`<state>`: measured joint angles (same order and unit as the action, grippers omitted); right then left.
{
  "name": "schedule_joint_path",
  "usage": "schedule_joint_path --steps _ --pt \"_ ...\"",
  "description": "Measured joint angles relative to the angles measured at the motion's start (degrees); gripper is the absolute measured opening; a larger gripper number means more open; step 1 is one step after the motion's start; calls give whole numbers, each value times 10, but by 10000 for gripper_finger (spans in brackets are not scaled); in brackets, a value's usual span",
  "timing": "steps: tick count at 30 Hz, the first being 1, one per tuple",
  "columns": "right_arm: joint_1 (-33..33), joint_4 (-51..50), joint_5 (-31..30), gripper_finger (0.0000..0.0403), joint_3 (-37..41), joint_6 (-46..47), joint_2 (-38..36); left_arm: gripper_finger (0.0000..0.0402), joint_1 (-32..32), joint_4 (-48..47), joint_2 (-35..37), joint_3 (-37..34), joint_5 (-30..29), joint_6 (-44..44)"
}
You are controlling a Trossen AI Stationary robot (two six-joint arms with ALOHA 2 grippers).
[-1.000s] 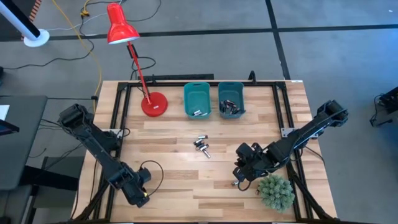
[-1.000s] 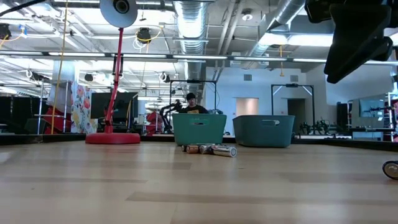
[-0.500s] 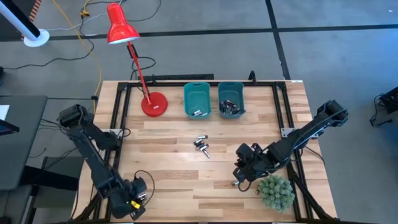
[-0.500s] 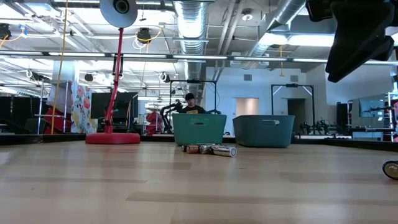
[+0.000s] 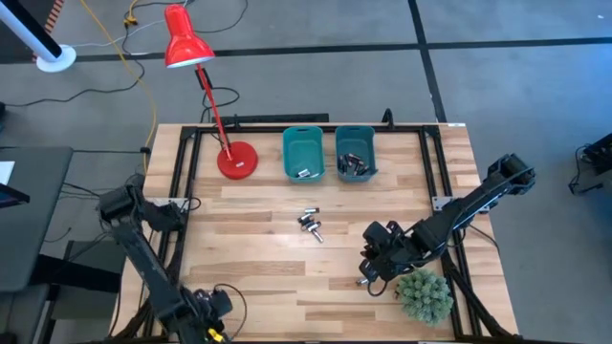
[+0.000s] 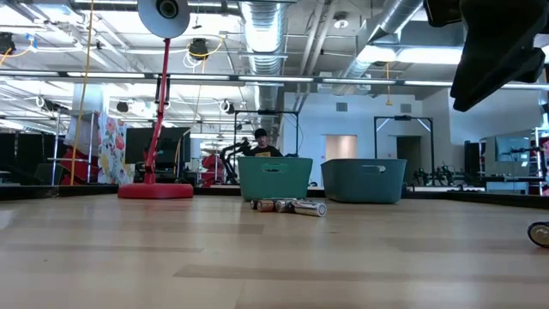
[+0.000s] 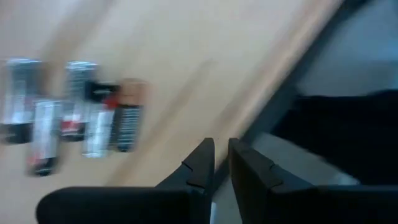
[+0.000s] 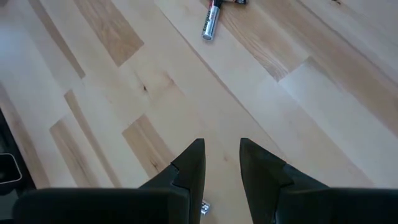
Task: Sort batteries
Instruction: Put the black battery into the blue bin
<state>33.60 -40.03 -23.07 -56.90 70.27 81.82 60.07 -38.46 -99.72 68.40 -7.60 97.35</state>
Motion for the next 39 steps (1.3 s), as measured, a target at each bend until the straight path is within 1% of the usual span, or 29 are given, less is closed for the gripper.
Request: schedule_joint_path --steps 2,4,8,13,16,20,23,25,29,30,33,39 --pt "1 0 0 116 0 -2 0 41 0 -52 -18 17 1 12" --pt "0 0 0 116 0 -2 0 41 0 -76 -23 23 1 26" --pt "0 0 -7 116 0 -3 0 41 -3 -57 -24 21 2 27" --pt "0 3 -9 116 0 -3 0 45 -11 -54 -24 20 -2 -7" --pt "0 3 -9 116 0 -2 0 61 -13 -58 -24 20 -17 -17" --pt "1 3 -9 116 0 -2 0 94 -13 -59 -24 20 -48 -38" --pt "1 3 -9 116 0 -2 0 115 -13 -61 -24 20 -53 -93" --pt "1 3 -9 116 0 -2 0 121 -13 -61 -24 20 -53 -132" --pt "1 2 -9 116 0 -2 0 121 -10 -61 -24 20 -53 -226" --pt "1 2 -9 116 0 -2 0 119 -9 -60 -24 20 -53 -234" --pt "1 2 -9 116 0 -3 0 112 -4 -58 -24 12 -53 -233" --pt "1 2 -11 116 0 -2 0 99 9 -51 -24 -12 -53 -192"
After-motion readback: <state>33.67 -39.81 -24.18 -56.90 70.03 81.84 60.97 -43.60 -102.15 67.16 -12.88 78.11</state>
